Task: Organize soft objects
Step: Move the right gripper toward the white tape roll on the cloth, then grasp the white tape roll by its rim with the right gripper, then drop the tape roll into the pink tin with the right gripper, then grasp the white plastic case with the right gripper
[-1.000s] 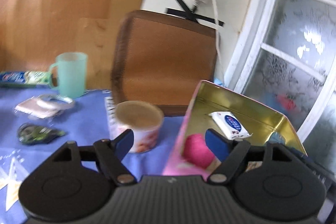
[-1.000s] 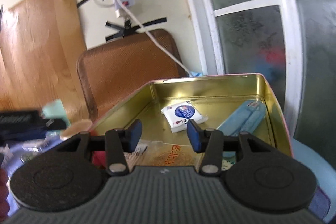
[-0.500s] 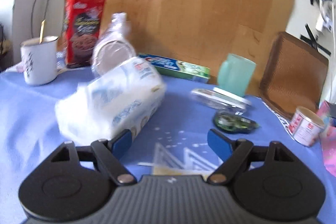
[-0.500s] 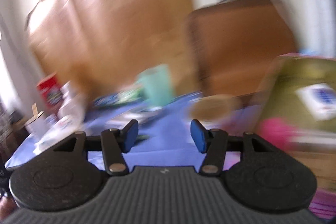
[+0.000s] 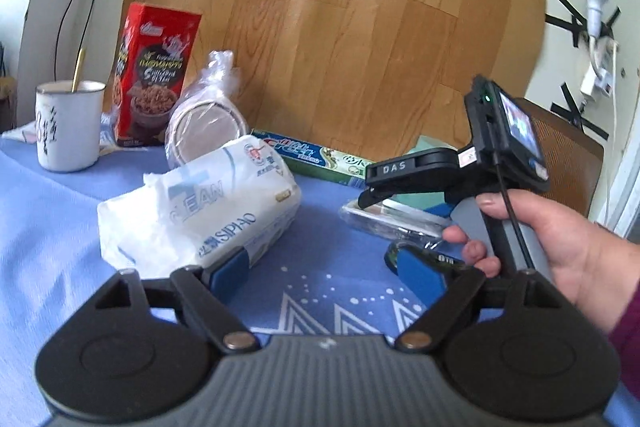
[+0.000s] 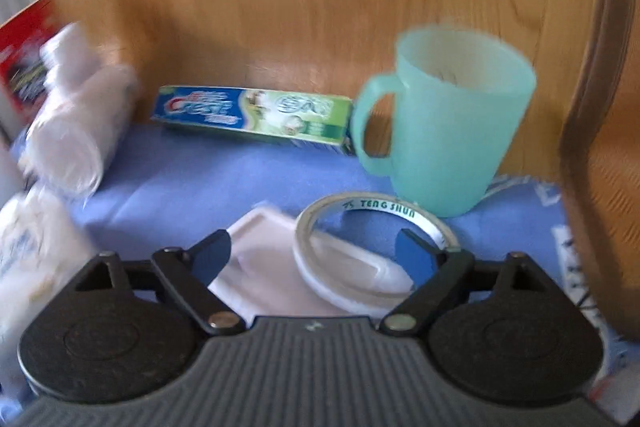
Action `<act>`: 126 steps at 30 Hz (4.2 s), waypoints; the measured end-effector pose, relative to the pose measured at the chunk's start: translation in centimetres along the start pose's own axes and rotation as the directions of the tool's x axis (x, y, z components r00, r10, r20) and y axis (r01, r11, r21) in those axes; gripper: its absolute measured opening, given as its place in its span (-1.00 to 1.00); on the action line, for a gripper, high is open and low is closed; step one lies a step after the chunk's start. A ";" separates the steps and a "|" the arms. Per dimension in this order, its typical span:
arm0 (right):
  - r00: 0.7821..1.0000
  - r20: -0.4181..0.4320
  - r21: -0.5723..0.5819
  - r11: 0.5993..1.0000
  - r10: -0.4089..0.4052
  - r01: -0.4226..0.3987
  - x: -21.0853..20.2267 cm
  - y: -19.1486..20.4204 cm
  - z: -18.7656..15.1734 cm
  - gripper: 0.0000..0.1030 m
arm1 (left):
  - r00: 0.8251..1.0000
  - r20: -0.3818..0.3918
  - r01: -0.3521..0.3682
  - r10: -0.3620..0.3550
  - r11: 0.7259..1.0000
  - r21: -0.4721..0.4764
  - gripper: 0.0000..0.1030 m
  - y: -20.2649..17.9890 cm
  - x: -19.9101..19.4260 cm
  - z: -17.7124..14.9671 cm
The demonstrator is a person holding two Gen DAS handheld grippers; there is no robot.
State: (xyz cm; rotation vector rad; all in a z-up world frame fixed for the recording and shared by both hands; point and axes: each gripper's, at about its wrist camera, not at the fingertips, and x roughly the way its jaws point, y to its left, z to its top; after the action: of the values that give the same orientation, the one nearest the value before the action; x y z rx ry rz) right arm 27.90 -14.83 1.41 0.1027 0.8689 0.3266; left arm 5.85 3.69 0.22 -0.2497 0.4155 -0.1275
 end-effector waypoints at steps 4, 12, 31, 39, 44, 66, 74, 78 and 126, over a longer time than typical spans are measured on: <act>0.999 0.000 0.020 0.998 0.052 -0.052 -1.5 -0.3 -1.1 0.56 | 1.000 -0.001 -0.001 0.000 0.999 -0.037 0.67 0.5 0.0 0.0; 0.974 0.000 0.033 0.974 0.225 -0.225 -9.9 -0.1 -9.1 0.05 | 1.000 0.006 0.011 -0.010 0.998 -0.060 0.70 0.9 -0.1 0.0; 0.969 0.179 -0.094 0.983 0.171 -0.157 -19.3 -0.1 -20.1 0.85 | 0.970 -0.149 0.182 -0.194 0.979 -0.093 0.25 -2.4 -1.5 -0.9; 0.978 0.194 -0.225 0.974 0.071 -0.026 -18.6 2.2 -20.7 0.40 | 0.936 -0.323 0.175 -0.141 0.981 0.079 -0.60 -7.8 1.0 -1.1; 0.965 0.253 -0.201 0.979 0.069 -0.017 -19.8 1.3 -21.7 -0.08 | 0.949 -0.280 0.169 -0.145 0.984 0.063 -0.60 -8.5 -0.2 -1.3; 0.738 0.640 0.049 0.970 -0.214 0.239 -29.6 -3.9 -25.1 -0.38 | 0.854 -0.176 0.518 -0.489 0.831 0.205 -0.65 -21.8 -5.5 1.8; 0.558 0.586 0.280 0.793 -0.587 0.541 -31.3 -10.3 -24.8 -0.32 | 0.822 -0.199 0.569 -0.534 0.750 0.337 0.55 -31.3 -3.6 -0.9; 0.583 0.506 0.421 0.772 -0.636 0.476 -33.0 -14.5 -26.7 -0.27 | 0.848 -0.224 0.531 -0.481 0.780 0.333 0.56 -31.6 -2.5 -2.3; 0.981 0.194 -0.086 0.996 0.025 -0.009 -17.3 1.9 -18.8 0.37 | 0.991 -0.057 0.115 -0.124 0.984 -0.139 0.56 1.4 -3.3 -1.4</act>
State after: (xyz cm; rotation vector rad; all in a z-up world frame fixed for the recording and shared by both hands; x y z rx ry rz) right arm 2.74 -19.44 2.40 0.0622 0.6592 0.3627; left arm 2.37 5.27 -0.17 -0.4055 0.4748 -0.2265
